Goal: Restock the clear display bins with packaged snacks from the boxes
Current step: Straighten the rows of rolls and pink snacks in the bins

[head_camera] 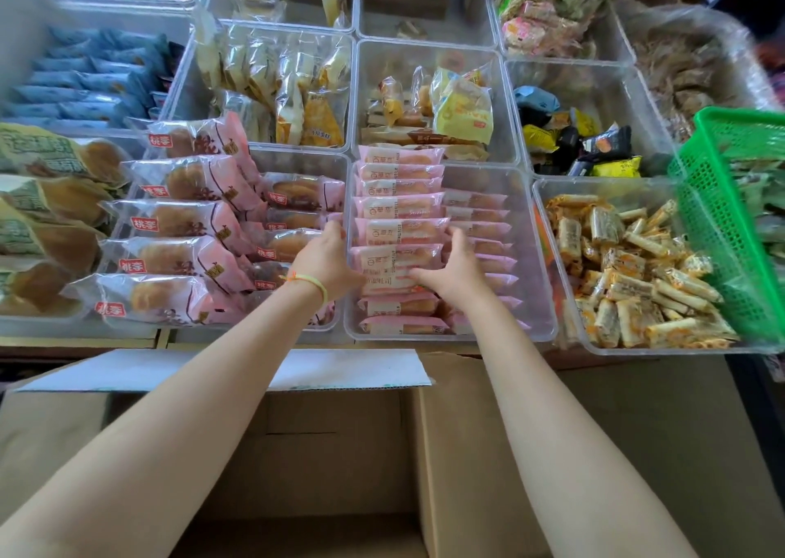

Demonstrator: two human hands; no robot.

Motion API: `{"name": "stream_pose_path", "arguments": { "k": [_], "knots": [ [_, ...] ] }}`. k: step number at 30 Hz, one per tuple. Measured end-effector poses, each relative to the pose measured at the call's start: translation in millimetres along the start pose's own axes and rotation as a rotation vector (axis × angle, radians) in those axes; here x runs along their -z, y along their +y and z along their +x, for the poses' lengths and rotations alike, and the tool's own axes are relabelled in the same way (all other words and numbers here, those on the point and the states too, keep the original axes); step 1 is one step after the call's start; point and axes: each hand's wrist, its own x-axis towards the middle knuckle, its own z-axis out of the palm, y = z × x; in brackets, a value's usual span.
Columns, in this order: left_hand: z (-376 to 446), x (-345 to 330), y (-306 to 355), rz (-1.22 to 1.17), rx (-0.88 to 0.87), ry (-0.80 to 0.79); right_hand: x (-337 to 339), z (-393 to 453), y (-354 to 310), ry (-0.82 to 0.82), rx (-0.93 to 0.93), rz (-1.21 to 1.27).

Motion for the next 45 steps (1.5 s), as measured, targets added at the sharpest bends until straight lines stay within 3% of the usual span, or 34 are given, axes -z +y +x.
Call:
{"name": "stream_pose_path", "arguments": {
  "k": [4,11,17,22,26,33,41,45],
  "knots": [
    [10,-3,6,0.058,-0.059,0.048,-6,7,3,0.038,0.005,-0.051],
    [15,-12,0,-0.218,-0.06,0.104,-7,1,5,0.036,0.065,-0.035],
    [11,-10,3,-0.237,0.0,0.099,-4,-4,7,0.054,0.004,0.005],
    [10,-3,6,-0.564,0.039,0.144,-12,-11,11,0.203,0.056,-0.001],
    [18,1,6,-0.518,0.06,0.208,-18,-12,8,0.222,0.051,0.092],
    [35,5,9,-0.446,0.072,0.287,-17,-9,13,0.238,0.109,0.034],
    [23,1,0,-0.421,0.1,0.249,-18,-13,8,0.181,0.1,0.14],
    [11,5,7,-0.4,0.066,0.303,-13,-10,10,0.16,0.079,0.092]
  ]
}}
